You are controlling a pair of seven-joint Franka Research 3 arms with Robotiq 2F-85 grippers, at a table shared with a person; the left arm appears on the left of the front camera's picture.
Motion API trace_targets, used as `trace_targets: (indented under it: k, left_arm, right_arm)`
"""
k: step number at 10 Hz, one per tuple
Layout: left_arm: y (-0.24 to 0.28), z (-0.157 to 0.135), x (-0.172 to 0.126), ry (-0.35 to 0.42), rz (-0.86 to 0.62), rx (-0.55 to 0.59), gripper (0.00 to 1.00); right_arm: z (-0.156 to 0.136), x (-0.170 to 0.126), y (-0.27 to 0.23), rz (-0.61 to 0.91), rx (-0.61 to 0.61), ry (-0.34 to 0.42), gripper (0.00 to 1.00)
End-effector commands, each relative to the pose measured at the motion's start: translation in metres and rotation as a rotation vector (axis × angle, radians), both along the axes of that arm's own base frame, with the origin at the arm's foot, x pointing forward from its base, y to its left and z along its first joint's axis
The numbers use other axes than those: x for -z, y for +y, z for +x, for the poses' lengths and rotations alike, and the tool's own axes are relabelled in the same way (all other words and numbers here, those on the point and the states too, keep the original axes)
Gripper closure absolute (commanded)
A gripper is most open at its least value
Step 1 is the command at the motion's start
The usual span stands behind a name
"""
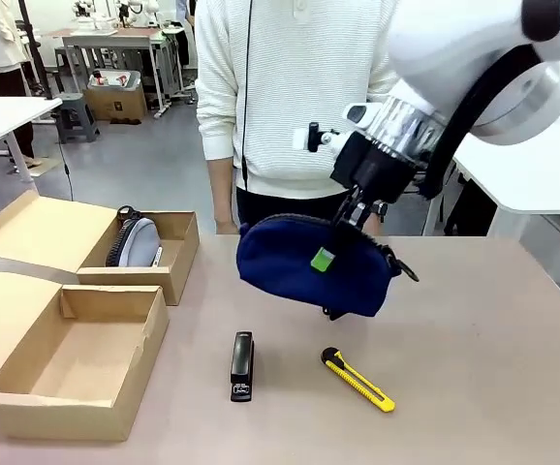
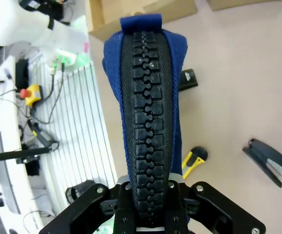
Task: Place items inside the box.
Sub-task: Pick up a Pencil pouch or Stapler and place it inside the Mailer Box closest to the robot.
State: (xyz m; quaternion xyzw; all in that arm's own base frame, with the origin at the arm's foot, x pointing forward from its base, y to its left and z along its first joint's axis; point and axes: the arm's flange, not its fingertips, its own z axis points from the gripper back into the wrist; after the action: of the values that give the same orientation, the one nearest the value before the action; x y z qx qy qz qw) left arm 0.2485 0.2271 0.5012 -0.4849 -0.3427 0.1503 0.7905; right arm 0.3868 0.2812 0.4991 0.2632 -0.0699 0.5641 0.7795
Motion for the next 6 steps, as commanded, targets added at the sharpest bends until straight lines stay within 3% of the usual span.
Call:
trace_targets:
  k: [1,2,3,4,6]
  left_arm:
    - [0.0,0.001,0.0,-0.037,-0.004,0.003,0.0]
    - [0.0,0.001,0.0,-0.037,-0.004,0.003,0.0]
    - [0.0,0.001,0.0,-0.037,-0.004,0.003,0.0]
    - [0.0,0.001,0.0,-0.037,-0.004,0.003,0.0]
    - [0.0,0.001,0.0,-0.037,-0.004,0.003,0.0]
  right_arm:
    - [-0.003,0.017,0.034,-0.036,-0.075,0.071,0.92]
    - [-0.001,0.021,0.083,0.016,-0.117,0.115,0.92]
    - [0.002,0.018,0.144,0.146,0.175,0.157,0.92]
    - [-0.005,0.018,0.181,0.198,0.356,0.123,0.92]
    - [-0.024,0.009,0.215,0.249,0.545,-0.054,0.92]
